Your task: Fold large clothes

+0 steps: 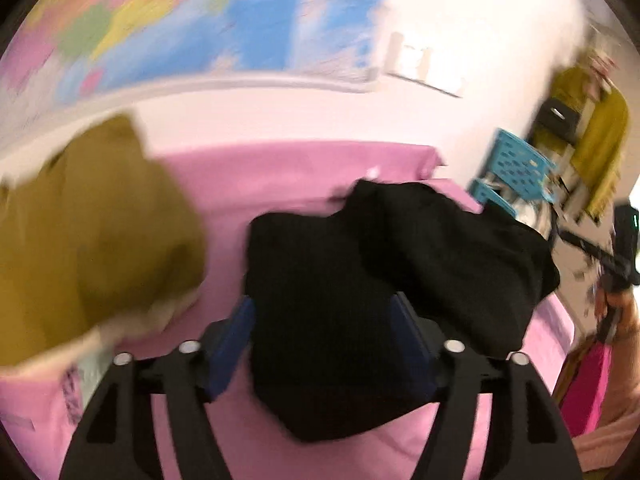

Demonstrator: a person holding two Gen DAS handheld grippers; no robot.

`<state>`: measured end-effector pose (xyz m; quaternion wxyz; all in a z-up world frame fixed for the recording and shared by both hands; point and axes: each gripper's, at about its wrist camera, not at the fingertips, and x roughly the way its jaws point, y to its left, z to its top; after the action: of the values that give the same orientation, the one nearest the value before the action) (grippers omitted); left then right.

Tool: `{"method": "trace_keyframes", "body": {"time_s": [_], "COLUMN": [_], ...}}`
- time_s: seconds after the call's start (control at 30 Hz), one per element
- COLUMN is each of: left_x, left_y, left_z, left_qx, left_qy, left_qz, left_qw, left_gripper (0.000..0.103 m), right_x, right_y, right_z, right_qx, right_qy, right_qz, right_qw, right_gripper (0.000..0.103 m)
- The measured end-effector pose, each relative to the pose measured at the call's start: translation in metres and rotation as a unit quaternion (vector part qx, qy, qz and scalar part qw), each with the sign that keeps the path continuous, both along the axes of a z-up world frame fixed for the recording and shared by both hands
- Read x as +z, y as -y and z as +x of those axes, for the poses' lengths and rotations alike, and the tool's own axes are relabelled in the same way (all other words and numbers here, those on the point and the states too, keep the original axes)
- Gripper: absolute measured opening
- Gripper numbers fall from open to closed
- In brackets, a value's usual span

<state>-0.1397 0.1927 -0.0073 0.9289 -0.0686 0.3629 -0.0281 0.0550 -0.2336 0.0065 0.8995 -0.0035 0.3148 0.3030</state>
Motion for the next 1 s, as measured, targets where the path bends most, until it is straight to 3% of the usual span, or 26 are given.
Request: {"method": "trace_keyframes", "body": {"time_s": [0.2, 0.27, 0.33, 0.37, 0.4, 0.5, 0.53, 0.6, 0.67, 0.7, 0.77, 0.83, 0.93, 0.97, 1.0], "left_x": [-0.024, -0.043, -0.057, -0.06, -0.061, -0.053, -0.047, -0.027, -0.016, -0.019, -0.036, -0.058, -0.065, -0.064, -0.062], "left_y": [0.056, 0.069, 0.075, 0.074, 0.072, 0.068, 0.065, 0.066, 0.067, 0.067, 0.07, 0.062, 0.052, 0.051, 0.05], "left_z": [0.064, 0.087, 0.108, 0.115, 0.12, 0.128, 0.127, 0.122, 0.122, 0.126, 0.138, 0.146, 0.147, 0.147, 0.147], "left_qx": [-0.081, -0.079, -0.068, -0.068, -0.07, -0.068, -0.068, -0.068, -0.06, -0.046, -0.028, -0.023, -0.022, -0.02, -0.018], "left_qy": [-0.051, -0.082, -0.106, -0.115, -0.121, -0.107, -0.096, -0.063, -0.036, -0.041, -0.072, -0.114, -0.12, -0.12, -0.12], "left_qz": [0.007, 0.012, 0.003, -0.009, -0.025, -0.045, -0.053, -0.066, -0.07, -0.056, -0.013, -0.033, -0.059, -0.062, -0.062], "left_qw": [0.9953, 0.9934, 0.992, 0.9909, 0.9898, 0.9909, 0.9917, 0.9936, 0.9951, 0.9966, 0.9969, 0.9927, 0.9907, 0.9906, 0.9907], "left_gripper": [0.069, 0.06, 0.04, 0.036, 0.027, 0.015, 0.015, 0.015, 0.029, 0.046, 0.048, 0.048, 0.051, 0.052, 0.054], "right_x": [-0.03, -0.045, -0.054, -0.059, -0.061, -0.048, -0.035, -0.01, -0.002, -0.007, -0.029, -0.051, -0.062, -0.059, -0.056], "right_y": [-0.091, -0.114, -0.125, -0.127, -0.124, -0.109, -0.1, -0.081, -0.074, -0.075, -0.083, -0.088, -0.091, -0.089, -0.088], "right_z": [0.023, 0.03, 0.034, 0.039, 0.042, 0.048, 0.047, 0.044, 0.044, 0.047, 0.06, 0.068, 0.069, 0.067, 0.062], "right_qx": [0.097, 0.104, 0.098, 0.095, 0.09, 0.076, 0.063, 0.031, 0.005, 0.002, 0.005, 0.008, 0.007, 0.001, -0.002], "right_qy": [-0.044, -0.043, -0.039, -0.042, -0.043, -0.035, -0.011, 0.024, 0.045, 0.039, -0.001, -0.032, -0.048, -0.046, -0.043], "right_qz": [-0.052, -0.093, -0.123, -0.134, -0.134, -0.092, -0.072, -0.016, -0.008, -0.01, -0.028, -0.057, -0.061, -0.062, -0.058], "right_qw": [0.993, 0.989, 0.987, 0.986, 0.986, 0.992, 0.995, 0.999, 0.999, 0.999, 1.0, 0.998, 0.997, 0.997, 0.997], "right_gripper": [0.067, 0.066, 0.046, 0.023, 0.009, 0.005, 0.003, 0.003, 0.003, 0.003, 0.004, 0.004, 0.006, 0.01, 0.02]}}
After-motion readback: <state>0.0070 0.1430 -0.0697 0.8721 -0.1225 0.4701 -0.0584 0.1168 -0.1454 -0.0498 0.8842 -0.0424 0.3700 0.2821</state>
